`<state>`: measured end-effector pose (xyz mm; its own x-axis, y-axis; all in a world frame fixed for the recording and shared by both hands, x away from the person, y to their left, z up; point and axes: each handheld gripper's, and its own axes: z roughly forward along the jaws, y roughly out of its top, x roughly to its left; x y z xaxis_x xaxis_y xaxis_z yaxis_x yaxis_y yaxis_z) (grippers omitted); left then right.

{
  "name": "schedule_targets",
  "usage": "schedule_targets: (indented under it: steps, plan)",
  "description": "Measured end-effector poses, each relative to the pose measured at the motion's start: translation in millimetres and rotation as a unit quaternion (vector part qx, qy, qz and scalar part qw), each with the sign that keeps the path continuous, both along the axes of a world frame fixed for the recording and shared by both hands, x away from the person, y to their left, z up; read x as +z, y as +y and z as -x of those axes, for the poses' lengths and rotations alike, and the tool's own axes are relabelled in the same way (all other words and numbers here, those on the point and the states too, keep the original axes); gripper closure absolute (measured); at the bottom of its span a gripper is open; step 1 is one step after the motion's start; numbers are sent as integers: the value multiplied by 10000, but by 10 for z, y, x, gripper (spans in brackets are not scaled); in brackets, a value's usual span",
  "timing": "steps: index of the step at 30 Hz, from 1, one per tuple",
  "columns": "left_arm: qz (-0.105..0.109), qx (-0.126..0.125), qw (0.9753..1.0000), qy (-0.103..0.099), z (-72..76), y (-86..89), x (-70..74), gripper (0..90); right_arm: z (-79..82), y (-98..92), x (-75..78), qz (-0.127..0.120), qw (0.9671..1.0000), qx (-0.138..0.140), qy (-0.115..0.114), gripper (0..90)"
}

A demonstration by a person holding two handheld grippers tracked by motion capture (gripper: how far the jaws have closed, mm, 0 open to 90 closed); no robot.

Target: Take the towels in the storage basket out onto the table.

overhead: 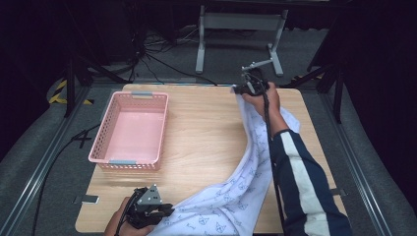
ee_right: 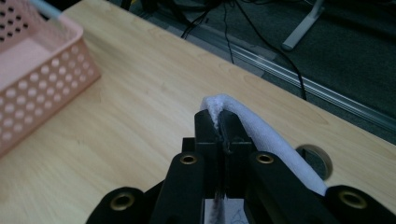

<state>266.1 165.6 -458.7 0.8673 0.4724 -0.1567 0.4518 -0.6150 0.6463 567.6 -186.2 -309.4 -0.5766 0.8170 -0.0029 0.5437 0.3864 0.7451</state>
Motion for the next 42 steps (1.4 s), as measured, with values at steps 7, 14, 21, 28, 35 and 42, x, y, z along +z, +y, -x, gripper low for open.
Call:
schedule_targets:
  steps: [7,14,21,28,35,42]
  plan:
    - [43,-247,9996,100,111,5,-11,803,-249,505,-199,-183,9993,-328,53,612]
    - [154,-662,9974,233,91,-136,18,633,9,350,-299,329,9986,398,-148,505]
    - [357,-361,9986,-140,-283,-595,258,360,834,-477,-407,611,9956,568,-415,497]
    - [265,-312,9987,-311,-981,-1416,289,364,1626,-1037,-877,715,9958,492,-287,488]
    - [293,12,9993,-239,-1495,-1908,102,408,1789,-999,-1280,796,9956,495,80,512]
    - [-299,-129,9980,-537,-1603,-1887,7,762,1847,-1096,-1406,807,9958,321,300,504]
